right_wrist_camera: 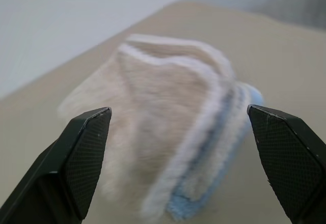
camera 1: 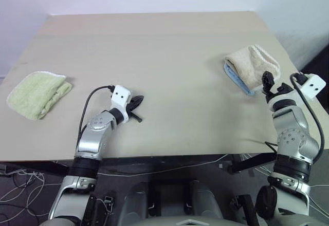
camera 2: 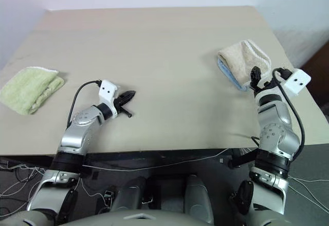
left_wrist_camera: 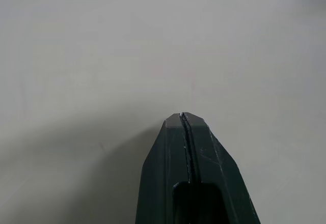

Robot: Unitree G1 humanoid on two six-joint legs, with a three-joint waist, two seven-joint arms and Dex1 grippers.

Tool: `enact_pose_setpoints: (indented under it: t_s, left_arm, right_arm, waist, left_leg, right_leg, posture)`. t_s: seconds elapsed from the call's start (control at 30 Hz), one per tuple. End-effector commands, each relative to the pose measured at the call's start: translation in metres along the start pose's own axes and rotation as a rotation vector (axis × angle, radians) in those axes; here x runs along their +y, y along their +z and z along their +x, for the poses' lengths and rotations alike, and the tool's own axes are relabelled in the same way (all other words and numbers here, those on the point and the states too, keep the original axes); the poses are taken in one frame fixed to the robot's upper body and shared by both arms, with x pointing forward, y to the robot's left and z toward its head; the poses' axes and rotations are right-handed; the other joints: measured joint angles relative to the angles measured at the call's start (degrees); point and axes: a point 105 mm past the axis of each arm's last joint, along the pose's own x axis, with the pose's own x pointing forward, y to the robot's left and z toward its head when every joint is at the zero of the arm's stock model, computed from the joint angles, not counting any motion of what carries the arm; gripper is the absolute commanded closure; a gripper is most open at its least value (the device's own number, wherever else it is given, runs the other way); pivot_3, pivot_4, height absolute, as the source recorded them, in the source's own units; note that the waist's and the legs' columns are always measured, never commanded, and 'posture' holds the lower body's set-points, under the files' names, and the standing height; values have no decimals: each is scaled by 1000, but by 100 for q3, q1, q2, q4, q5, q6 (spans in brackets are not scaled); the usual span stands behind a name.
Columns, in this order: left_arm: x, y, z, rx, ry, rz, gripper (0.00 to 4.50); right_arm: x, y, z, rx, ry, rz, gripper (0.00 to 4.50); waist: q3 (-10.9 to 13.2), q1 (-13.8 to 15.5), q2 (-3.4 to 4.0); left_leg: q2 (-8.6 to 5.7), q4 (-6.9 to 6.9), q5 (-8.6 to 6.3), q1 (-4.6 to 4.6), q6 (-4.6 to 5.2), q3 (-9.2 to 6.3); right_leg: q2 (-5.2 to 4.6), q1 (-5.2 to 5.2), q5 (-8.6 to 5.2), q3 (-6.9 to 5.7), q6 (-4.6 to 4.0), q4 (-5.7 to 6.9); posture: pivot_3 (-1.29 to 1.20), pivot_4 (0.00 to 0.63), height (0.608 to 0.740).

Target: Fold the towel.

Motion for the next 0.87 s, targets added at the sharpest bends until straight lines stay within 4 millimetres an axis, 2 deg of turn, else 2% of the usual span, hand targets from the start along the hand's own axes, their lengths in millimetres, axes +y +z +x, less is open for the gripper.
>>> enact_pose_setpoints:
  t_s: [0.03,0.13,0.2,0.3,0.4,0.63,0.87]
  left_arm:
    - [19,13,-2,-55,85,26,4500]
    - [28,10,-6,-57,129,29,4500]
    - [32,8,-12,-61,151,39,4500]
    - [38,4,-21,-59,175,38,4500]
    - [43,-1,-32,-48,196,37,4500]
    - [44,-5,-50,-52,247,18,4500]
    - [43,-6,-52,-35,236,22,4500]
  right_arm:
    - [34,19,-6,-103,141,-284,15]
    - [67,12,-11,-138,281,-456,15]
    - [96,-1,-18,-147,436,-549,15]
    - [123,-23,-26,-132,593,-601,15]
    - [146,-45,-34,-93,717,-581,15]
    - [165,-77,-39,-12,845,-545,15]
    - [172,-87,-45,9,868,-498,15]
  waist:
    - [0,-1,0]
    - [0,-5,-1]
    - [0,-3,-1]
    - [0,-2,-2]
    - [0,-1,-4]
    - [-1,3,-6]
    - [-1,10,-6]
  left_leg:
    - [-1,0,0,0,0,0]
    - [0,0,0,0,0,1]
    - [1,1,0,0,0,0]
    - [0,1,0,0,-1,0]
    - [0,4,1,0,-1,0]
    - [-1,6,1,2,-2,-1]
    - [0,6,1,4,-3,-2]
  right_leg:
    - [0,0,0,0,0,0]
    - [0,0,-1,0,1,0]
    - [1,0,-1,0,1,0]
    - [1,0,-1,0,2,0]
    - [1,2,-1,-1,1,0]
    - [-1,6,-1,-2,1,0]
    - [-1,7,-1,-3,1,0]
  posture:
    - [0,150,740]
    - [0,150,740]
    - [0,150,740]
    - [0,150,740]
    - [0,150,740]
    - [0,150,740]
    - [0,150,740]
